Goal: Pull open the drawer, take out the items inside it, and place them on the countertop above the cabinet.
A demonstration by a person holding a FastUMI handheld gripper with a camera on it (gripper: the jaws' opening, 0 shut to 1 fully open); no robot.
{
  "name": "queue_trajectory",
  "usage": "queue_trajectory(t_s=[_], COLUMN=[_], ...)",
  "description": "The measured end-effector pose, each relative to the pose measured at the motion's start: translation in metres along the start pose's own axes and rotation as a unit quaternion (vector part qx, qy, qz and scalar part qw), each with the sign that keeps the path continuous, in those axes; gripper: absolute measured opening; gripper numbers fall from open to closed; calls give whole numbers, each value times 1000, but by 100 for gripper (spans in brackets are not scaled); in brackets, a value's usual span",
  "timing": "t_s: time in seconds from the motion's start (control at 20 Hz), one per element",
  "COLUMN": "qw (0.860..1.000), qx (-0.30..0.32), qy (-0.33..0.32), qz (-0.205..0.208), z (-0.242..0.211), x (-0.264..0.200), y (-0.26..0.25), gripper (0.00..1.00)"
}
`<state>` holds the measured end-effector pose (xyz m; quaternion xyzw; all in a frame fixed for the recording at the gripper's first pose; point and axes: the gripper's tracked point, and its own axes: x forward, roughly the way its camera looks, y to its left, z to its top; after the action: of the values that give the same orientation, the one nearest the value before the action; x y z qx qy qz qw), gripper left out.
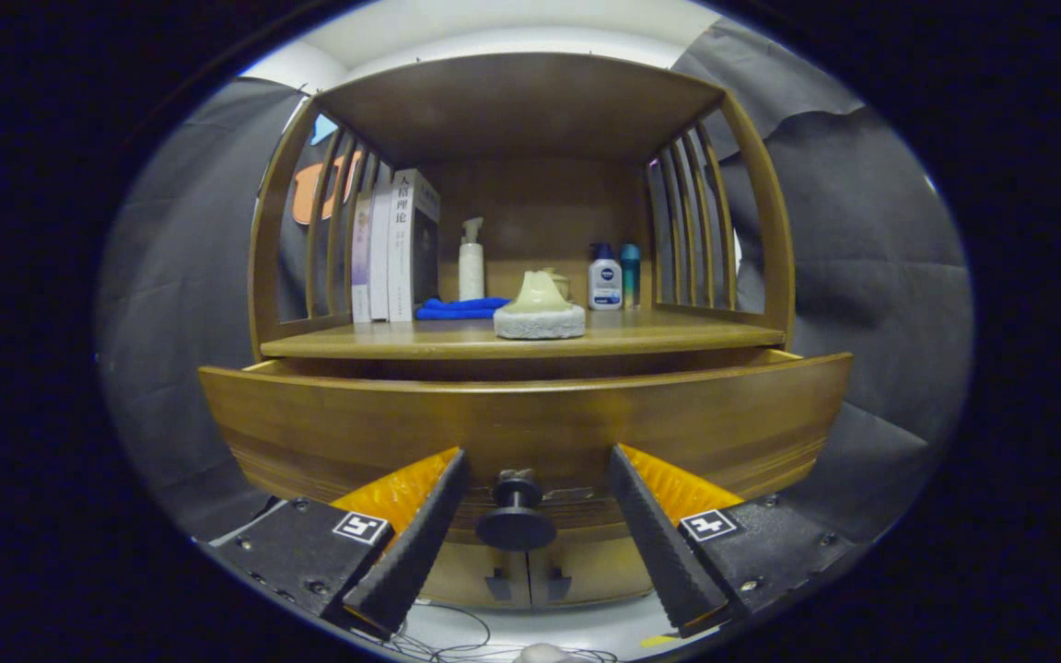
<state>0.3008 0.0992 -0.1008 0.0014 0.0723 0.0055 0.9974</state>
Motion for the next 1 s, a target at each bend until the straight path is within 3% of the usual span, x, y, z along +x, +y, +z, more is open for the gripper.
queue_trajectory(t_s=[0.55, 0.85, 1.0], qw=[1000, 1000, 1000], qx=[-1, -4, -22], qy=[-12, -29, 7], qz=[5, 3, 5], z=[12, 11, 10], x=[63, 66, 61], y=[2, 2, 2], gripper=[100, 99, 99])
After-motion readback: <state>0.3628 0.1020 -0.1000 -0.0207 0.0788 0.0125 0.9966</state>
